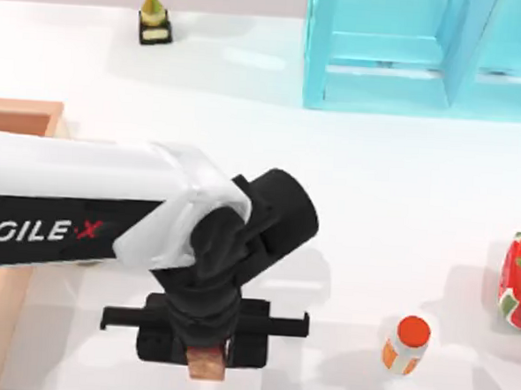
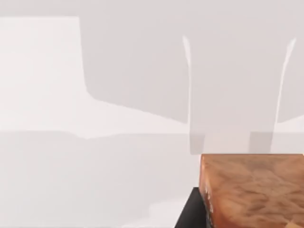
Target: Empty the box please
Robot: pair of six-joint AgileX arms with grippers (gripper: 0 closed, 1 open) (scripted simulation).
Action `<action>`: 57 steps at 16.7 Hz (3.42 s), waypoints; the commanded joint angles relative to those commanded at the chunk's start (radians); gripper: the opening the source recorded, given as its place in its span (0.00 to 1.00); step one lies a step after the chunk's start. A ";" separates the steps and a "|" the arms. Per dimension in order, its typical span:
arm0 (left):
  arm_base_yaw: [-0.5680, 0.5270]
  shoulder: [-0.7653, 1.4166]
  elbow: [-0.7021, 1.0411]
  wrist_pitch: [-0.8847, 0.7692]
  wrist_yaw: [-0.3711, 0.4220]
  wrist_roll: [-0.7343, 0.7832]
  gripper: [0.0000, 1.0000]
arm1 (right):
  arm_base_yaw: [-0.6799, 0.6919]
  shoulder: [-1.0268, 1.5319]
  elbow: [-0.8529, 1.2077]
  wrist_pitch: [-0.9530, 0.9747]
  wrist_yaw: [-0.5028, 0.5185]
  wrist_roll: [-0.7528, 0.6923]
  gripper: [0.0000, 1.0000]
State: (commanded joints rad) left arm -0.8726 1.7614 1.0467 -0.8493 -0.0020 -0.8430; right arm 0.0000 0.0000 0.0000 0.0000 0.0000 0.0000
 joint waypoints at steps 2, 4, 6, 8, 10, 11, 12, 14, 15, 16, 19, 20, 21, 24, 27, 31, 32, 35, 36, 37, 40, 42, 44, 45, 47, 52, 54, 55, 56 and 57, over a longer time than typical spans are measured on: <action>-0.001 0.022 -0.027 0.048 0.000 0.000 0.00 | 0.000 0.000 0.000 0.000 0.000 0.000 1.00; -0.002 0.033 -0.041 0.068 0.001 0.000 0.00 | 0.000 0.000 0.000 0.000 0.000 0.000 1.00; -0.002 0.033 -0.041 0.068 0.001 0.000 0.00 | 0.000 0.000 0.000 0.000 0.000 0.000 1.00; -0.002 0.033 -0.041 0.068 0.001 0.000 0.08 | 0.000 0.000 0.000 0.000 0.000 0.000 1.00; -0.002 0.033 -0.041 0.068 0.001 0.000 0.23 | 0.000 0.000 0.000 0.000 0.000 0.000 1.00; -0.002 0.033 -0.041 0.068 0.001 0.000 0.30 | 0.000 0.000 0.000 0.000 0.000 0.000 1.00; -0.002 0.033 -0.041 0.068 0.001 0.000 0.38 | 0.000 0.000 0.000 0.000 0.000 0.000 1.00; -0.002 0.033 -0.041 0.068 0.001 0.000 0.53 | 0.000 0.000 0.000 0.000 0.000 0.000 1.00; -0.002 0.033 -0.041 0.068 0.001 0.000 0.60 | 0.000 0.000 0.000 0.000 0.000 0.000 1.00; -0.002 0.033 -0.041 0.068 0.001 0.000 0.68 | 0.000 0.000 0.000 0.000 0.000 0.000 1.00; -0.002 0.033 -0.041 0.068 0.001 0.000 0.90 | 0.000 0.000 0.000 0.000 0.000 0.000 1.00; -0.002 0.033 -0.041 0.068 0.001 0.000 0.98 | 0.000 0.000 0.000 0.000 0.000 0.000 1.00; -0.002 0.033 -0.041 0.068 0.001 0.000 1.00 | 0.000 0.000 0.000 0.000 0.000 0.000 1.00; -0.002 0.033 -0.041 0.068 0.001 0.000 1.00 | 0.000 0.000 0.000 0.000 0.000 0.000 1.00; -0.002 0.033 -0.041 0.068 0.001 0.000 1.00 | 0.000 0.000 0.000 0.000 0.000 0.000 1.00; -0.003 0.025 -0.024 0.052 0.001 -0.001 1.00 | 0.000 0.000 0.000 0.000 0.000 0.000 1.00; -0.004 0.015 -0.005 0.030 0.001 -0.003 1.00 | 0.000 0.000 0.000 0.000 0.000 0.000 1.00; -0.005 -0.018 0.059 -0.078 0.002 -0.006 1.00 | 0.000 0.000 0.000 0.000 0.000 0.000 1.00; -0.005 -0.029 0.079 -0.121 0.002 -0.007 1.00 | 0.000 0.000 0.000 0.000 0.000 0.000 1.00; -0.005 -0.041 0.099 -0.162 0.002 -0.007 1.00 | 0.000 0.000 0.000 0.000 0.000 0.000 1.00; -0.004 -0.078 0.154 -0.245 0.000 -0.006 1.00 | 0.000 0.000 0.000 0.000 0.000 0.000 1.00; -0.004 -0.086 0.163 -0.254 0.000 -0.005 1.00 | 0.000 0.000 0.000 0.000 0.000 0.000 1.00; -0.003 -0.081 0.160 -0.251 0.000 -0.005 1.00 | 0.000 0.000 0.000 0.000 0.000 0.000 1.00; -0.002 -0.082 0.162 -0.250 0.001 -0.003 1.00 | 0.000 0.000 0.000 0.000 0.000 0.000 1.00; 0.021 -0.084 0.194 -0.230 0.002 0.020 1.00 | 0.000 0.000 0.000 0.000 0.000 0.000 1.00; 0.232 -0.062 0.415 -0.174 -0.007 0.184 1.00 | 0.000 0.000 0.000 0.000 0.000 0.000 1.00; 0.369 -0.037 0.508 -0.180 -0.014 0.314 1.00 | 0.000 0.000 0.000 0.000 0.000 0.000 1.00; 0.444 -0.021 0.549 -0.192 -0.018 0.390 1.00 | 0.000 0.000 0.000 0.000 0.000 0.000 1.00; 0.521 -0.004 0.585 -0.210 -0.020 0.469 1.00 | 0.000 0.000 0.000 0.000 0.000 0.000 1.00; 0.598 0.013 0.614 -0.233 -0.022 0.550 1.00 | 0.000 0.000 0.000 0.000 0.000 0.000 1.00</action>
State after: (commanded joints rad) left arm -0.2745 1.7744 1.6611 -1.0822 -0.0239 -0.2934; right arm 0.0000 0.0000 0.0000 0.0000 0.0000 0.0000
